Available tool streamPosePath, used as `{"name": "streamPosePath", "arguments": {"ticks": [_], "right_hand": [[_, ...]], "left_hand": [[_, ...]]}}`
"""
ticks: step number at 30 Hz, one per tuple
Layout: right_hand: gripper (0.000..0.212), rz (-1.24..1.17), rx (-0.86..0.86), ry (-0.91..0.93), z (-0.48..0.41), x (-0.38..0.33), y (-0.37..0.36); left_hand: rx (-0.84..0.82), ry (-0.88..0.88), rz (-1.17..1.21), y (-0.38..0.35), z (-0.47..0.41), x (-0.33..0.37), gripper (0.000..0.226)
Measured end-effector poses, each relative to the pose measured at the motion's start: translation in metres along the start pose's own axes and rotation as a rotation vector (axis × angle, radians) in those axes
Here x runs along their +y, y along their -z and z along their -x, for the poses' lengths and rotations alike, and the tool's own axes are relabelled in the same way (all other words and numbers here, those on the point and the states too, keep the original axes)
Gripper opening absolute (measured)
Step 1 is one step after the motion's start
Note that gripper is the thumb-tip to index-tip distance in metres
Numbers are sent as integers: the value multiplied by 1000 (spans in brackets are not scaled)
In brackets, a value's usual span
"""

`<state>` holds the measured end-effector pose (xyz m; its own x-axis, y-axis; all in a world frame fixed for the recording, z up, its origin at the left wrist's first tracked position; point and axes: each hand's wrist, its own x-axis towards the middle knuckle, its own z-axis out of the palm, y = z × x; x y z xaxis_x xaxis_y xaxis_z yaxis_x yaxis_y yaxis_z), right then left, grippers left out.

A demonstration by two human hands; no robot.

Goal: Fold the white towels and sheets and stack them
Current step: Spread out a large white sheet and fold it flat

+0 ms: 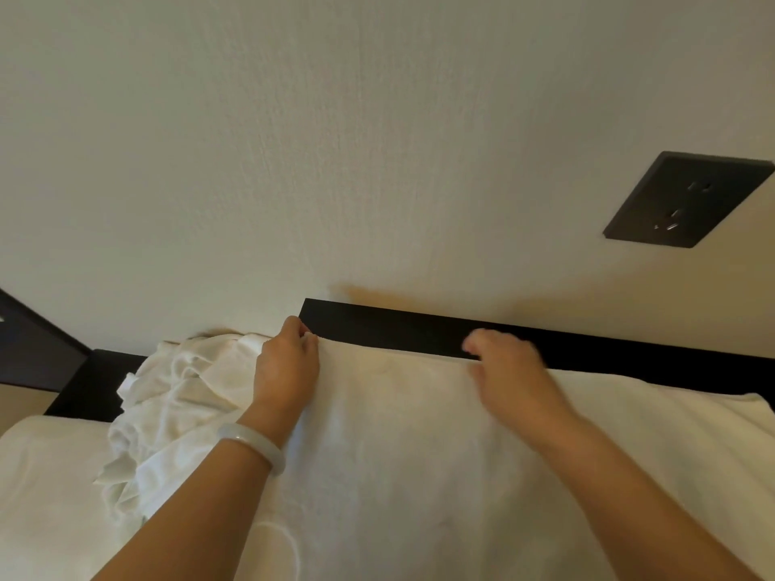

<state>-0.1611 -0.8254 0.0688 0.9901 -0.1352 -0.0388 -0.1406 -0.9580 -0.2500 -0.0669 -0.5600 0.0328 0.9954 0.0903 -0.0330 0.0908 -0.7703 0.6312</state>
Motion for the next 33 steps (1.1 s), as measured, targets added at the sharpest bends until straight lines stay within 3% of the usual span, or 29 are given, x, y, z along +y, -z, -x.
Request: {"name": "streamPosePath", "arguments": {"ticks": [5,7,12,21,26,29,33], "right_hand": [[7,-23,-11,66,-13,-27,-26],[11,-22,7,54,-17,-22,-26],[19,28,-130,40,-24,-9,-24],[28,-22,-207,38,-31,-3,-21],[18,-53,-126,129,-29,-2,-29],[30,31,-22,197,-29,-5,-41],[28,39,44,113,-33,-11,-35]], "left_hand": [[-82,104,241,18,8,-2,21],[-110,158,282,27,14,-7,24],[-129,216,234,37,35,-23,10],[23,194,225,27,50,-19,15],[110,169,212,17,60,-17,13],[120,156,196,15,60,-18,14],[125,141,177,15,61,-17,14]]}}
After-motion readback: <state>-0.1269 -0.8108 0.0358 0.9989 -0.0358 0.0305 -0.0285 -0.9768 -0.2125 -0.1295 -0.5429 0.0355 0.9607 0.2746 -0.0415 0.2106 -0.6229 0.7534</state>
